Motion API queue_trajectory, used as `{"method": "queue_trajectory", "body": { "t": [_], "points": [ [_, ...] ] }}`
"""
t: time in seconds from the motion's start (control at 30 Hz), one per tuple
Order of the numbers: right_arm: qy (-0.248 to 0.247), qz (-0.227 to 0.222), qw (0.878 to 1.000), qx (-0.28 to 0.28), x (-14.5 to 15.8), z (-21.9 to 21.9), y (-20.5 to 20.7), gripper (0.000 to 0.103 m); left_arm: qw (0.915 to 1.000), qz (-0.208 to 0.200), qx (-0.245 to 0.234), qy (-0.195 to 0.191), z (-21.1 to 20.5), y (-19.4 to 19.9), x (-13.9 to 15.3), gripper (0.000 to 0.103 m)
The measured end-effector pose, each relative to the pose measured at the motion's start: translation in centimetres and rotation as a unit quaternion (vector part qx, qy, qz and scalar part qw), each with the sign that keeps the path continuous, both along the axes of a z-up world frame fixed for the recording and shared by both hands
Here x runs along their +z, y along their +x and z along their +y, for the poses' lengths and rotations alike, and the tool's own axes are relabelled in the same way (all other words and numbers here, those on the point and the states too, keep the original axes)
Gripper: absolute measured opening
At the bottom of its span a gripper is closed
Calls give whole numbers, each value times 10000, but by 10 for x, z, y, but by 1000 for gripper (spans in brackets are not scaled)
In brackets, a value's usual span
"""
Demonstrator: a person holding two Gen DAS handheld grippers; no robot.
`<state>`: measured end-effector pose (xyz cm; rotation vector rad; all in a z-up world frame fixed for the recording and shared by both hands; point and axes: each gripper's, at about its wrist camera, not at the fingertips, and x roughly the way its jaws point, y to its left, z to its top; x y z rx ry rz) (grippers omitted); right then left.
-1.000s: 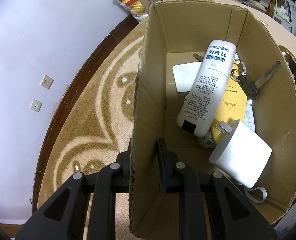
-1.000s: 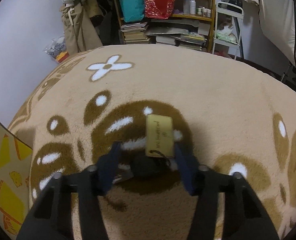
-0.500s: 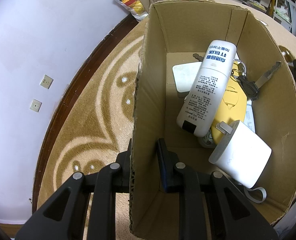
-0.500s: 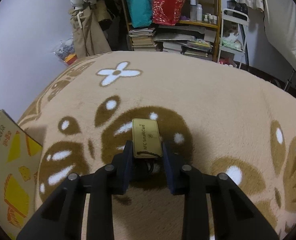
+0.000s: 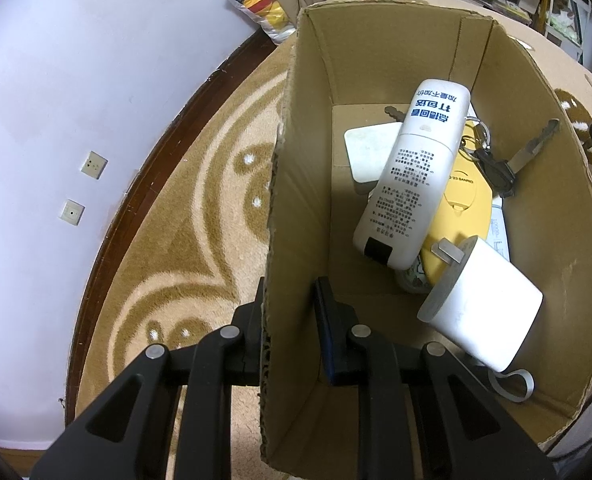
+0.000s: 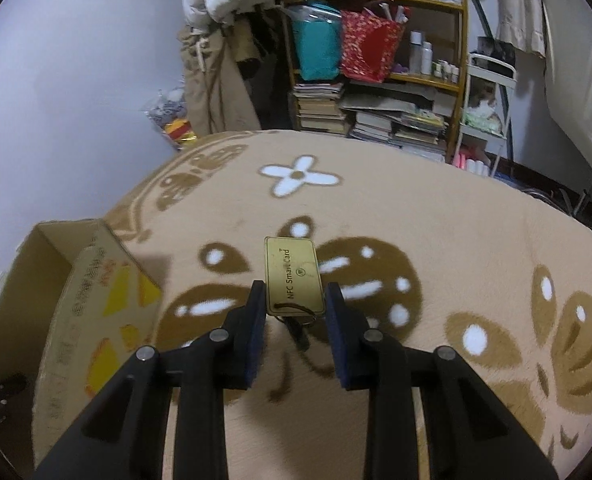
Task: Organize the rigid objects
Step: 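Carry the car key with card tag into the box and release it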
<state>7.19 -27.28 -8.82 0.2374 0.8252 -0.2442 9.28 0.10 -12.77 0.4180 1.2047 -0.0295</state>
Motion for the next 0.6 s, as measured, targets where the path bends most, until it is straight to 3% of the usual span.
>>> {"method": "queue_trajectory", "body": {
  "t": [0.33, 0.6],
  "points": [
    [157, -737, 9948, 680, 57, 55, -3, 31, 10000, 11, 4, -8, -1, 0, 0, 20],
    [445, -994, 9870, 1186, 79, 98, -4, 31, 10000, 10, 4, 5, -2, 1, -1, 20]
  ]
}}
